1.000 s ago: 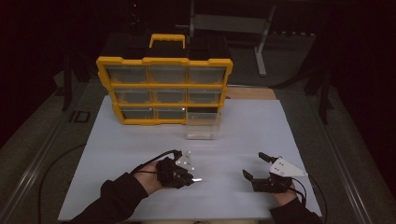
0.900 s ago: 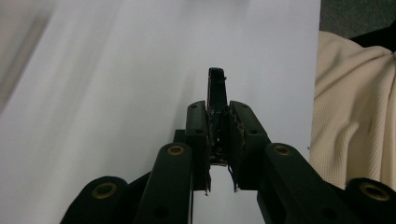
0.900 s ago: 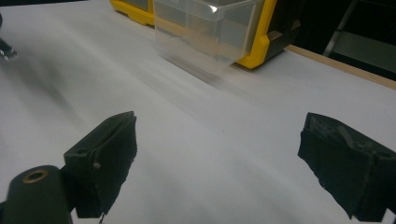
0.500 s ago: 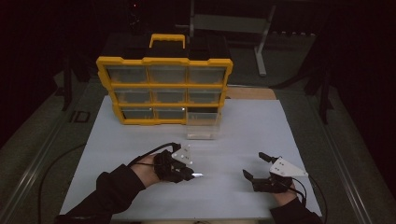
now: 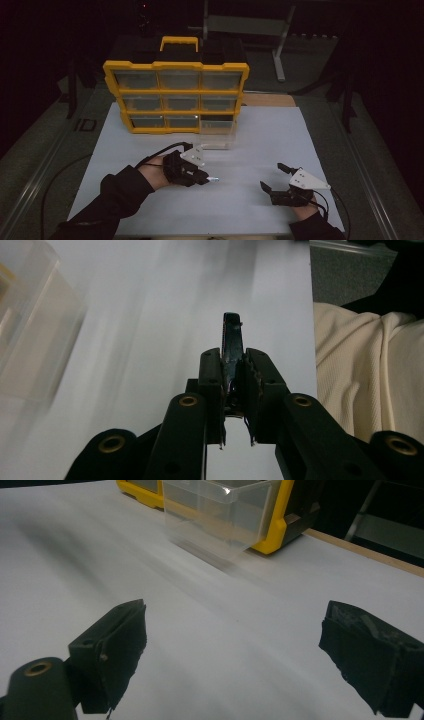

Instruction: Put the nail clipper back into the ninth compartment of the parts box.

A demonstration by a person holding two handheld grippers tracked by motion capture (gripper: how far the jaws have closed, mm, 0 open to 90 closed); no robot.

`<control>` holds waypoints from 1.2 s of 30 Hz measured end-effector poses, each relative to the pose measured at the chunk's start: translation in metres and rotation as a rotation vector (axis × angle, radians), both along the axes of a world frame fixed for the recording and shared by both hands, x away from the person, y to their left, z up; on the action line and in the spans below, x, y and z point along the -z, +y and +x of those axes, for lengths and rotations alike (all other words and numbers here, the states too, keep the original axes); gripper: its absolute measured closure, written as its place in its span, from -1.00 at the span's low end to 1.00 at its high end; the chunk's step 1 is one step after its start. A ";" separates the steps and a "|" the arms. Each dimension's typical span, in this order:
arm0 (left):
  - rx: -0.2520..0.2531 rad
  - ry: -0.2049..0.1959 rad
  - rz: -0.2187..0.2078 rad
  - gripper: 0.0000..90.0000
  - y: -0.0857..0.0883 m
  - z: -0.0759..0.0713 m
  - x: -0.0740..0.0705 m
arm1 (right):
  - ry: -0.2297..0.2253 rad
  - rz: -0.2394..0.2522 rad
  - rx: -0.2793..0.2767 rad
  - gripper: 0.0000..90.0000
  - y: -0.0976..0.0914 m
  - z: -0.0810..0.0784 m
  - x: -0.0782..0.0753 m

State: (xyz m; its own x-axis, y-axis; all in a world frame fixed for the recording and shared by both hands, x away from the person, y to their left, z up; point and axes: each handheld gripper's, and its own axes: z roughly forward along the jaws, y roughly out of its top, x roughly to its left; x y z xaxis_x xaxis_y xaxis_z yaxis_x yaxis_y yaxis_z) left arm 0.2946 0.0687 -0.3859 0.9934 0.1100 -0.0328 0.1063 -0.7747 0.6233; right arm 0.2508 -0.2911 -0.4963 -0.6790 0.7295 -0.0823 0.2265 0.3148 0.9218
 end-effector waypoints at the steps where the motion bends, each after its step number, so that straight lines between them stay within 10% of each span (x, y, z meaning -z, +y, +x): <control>1: 0.003 0.004 -0.002 0.77 0.000 0.002 -0.002 | -0.002 0.000 0.000 -0.75 0.000 0.000 0.000; 36: 0.005 -0.081 -0.045 0.77 -0.002 0.041 -0.049 | -0.011 0.005 0.006 -0.75 -0.001 0.000 -0.001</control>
State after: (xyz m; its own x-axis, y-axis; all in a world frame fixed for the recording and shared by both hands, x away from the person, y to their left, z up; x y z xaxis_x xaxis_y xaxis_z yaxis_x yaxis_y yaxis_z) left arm 0.3359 0.0667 -0.3371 0.9936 0.1050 0.0425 0.0505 -0.7460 0.6641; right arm 0.2509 -0.2923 -0.4954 -0.6740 0.7338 -0.0856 0.2182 0.3085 0.9259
